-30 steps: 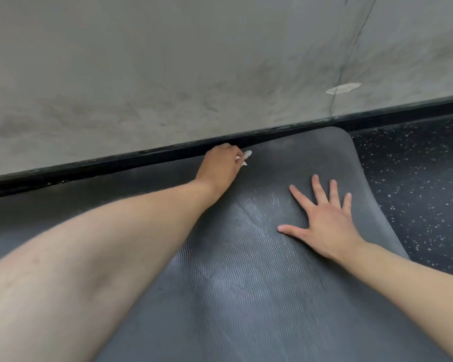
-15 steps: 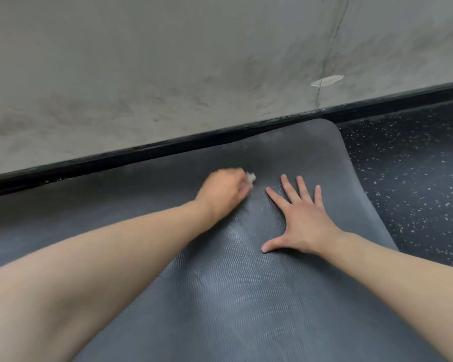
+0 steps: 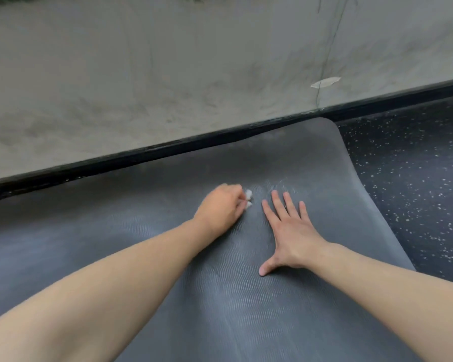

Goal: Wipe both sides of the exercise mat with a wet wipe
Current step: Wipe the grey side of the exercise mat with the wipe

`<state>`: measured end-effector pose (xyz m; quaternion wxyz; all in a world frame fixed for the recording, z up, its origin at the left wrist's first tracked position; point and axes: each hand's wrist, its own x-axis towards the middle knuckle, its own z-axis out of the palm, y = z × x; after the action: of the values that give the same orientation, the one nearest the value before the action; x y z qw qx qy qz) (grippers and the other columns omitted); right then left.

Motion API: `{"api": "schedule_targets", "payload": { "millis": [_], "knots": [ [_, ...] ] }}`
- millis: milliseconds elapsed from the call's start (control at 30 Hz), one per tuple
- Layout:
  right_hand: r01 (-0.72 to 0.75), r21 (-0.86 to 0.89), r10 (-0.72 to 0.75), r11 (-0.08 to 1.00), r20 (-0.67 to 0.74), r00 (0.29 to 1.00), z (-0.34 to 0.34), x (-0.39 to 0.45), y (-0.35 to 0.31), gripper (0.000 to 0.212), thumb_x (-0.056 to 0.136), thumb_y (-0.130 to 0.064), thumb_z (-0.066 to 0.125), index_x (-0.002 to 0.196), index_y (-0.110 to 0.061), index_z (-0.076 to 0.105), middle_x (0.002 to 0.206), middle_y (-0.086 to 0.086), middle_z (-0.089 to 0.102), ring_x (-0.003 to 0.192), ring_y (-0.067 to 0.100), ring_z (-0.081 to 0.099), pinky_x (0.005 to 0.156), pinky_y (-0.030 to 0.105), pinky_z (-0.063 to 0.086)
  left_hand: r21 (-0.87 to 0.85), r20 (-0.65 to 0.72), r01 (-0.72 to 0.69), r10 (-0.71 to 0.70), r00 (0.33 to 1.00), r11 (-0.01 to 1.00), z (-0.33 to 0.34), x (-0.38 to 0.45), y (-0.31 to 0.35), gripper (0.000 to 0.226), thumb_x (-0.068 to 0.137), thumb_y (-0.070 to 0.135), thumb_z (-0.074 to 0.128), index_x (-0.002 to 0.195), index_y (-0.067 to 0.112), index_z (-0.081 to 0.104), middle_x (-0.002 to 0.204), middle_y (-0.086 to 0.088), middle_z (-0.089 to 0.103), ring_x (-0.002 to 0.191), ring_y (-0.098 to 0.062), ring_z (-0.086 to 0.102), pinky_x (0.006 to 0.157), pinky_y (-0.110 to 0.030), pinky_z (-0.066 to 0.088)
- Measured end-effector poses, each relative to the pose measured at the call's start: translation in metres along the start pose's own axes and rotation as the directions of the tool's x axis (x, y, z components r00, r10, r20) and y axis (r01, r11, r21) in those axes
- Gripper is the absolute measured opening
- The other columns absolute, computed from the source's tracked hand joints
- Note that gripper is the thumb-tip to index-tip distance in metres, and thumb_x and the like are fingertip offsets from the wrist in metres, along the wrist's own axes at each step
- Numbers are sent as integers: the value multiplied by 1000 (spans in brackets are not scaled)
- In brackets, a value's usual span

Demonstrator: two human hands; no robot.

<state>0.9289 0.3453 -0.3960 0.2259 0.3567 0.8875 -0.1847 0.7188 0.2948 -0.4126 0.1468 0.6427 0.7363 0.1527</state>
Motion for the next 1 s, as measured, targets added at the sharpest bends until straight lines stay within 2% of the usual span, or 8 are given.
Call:
{"api": "schedule_targets", "payload": {
  "millis": [67, 267, 467, 667, 800, 867, 933, 1000],
  "knots": [
    [0, -5, 0, 1000, 21, 1000, -2, -3, -4, 175, 42, -92, 78, 163, -20, -26, 166, 10, -40, 152, 35, -37, 127, 61, -11, -74, -145, 185, -194, 970, 980, -2, -4, -5, 15, 94, 30, 61, 85, 18, 61, 82, -1, 64, 80, -23, 55, 69, -35, 36],
    [-7, -34, 7, 999, 3, 1000, 26, -30, -25, 173, 44, -93, 76, 161, -22, -29, 162, 13, -46, 149, 38, -42, 124, 65, -15, -62, 135, -292, 298, 945, 954, 13, -62, 10, 15, 95, 27, 58, 85, 15, 54, 81, -4, 60, 78, -23, 53, 72, -34, 40],
    [-44, 14, 45, 999, -26, 999, 35, -41, -35, 167, 50, -88, 79, 163, -24, -27, 164, 9, -44, 152, 34, -39, 126, 61, -14, -72, -106, -124, 116, 988, 990, 16, -98, -12, 16, 99, 29, 53, 91, 16, 58, 84, -1, 57, 77, -25, 53, 72, -43, 45],
    [-108, 90, 111, 990, -36, 993, 45, -55, -59, 169, 44, -99, 66, 161, -21, -29, 160, 14, -47, 146, 36, -47, 123, 64, -18, -5, 13, -357, 357, 934, 934, 10, -98, -31, 16, 100, 30, 57, 89, 18, 55, 84, 0, 55, 76, -23, 50, 70, -38, 42],
    [-29, 131, 41, 991, -88, 995, 68, -69, -94, 158, 52, -98, 58, 158, -22, -30, 157, 20, -49, 145, 42, -47, 119, 68, -21, -11, -162, -96, 93, 982, 995, -12, -23, -47, 19, 98, 31, 57, 85, 18, 58, 79, 0, 58, 75, -25, 51, 70, -43, 42],
    [101, 115, -85, 988, -137, 987, 84, -72, -117, 132, 65, -89, 50, 168, -24, 0, 169, 27, -22, 154, 43, -32, 122, 71, -8, -43, -219, -16, 6, 976, 999, -16, 13, -42, 11, 96, 27, 59, 90, 18, 61, 85, 3, 62, 79, -23, 54, 71, -40, 42],
    [245, 135, -219, 960, -187, 958, 109, -72, -131, 82, 82, -63, 44, 157, -29, 46, 167, 25, 31, 159, 46, 9, 120, 73, 8, -111, -248, 23, -50, 967, 994, -13, 39, -29, 10, 97, 28, 59, 94, 19, 62, 87, 6, 60, 81, -18, 53, 70, -36, 42],
    [240, 89, -205, 967, -292, 934, 141, -65, -151, 51, 93, -47, 54, 143, -39, 57, 152, 16, 57, 144, 46, 47, 114, 73, 25, -148, -254, 40, -77, 964, 988, -4, 54, -19, 12, 98, 30, 58, 95, 19, 61, 87, 7, 59, 83, -17, 53, 71, -35, 42]
  ]
}}
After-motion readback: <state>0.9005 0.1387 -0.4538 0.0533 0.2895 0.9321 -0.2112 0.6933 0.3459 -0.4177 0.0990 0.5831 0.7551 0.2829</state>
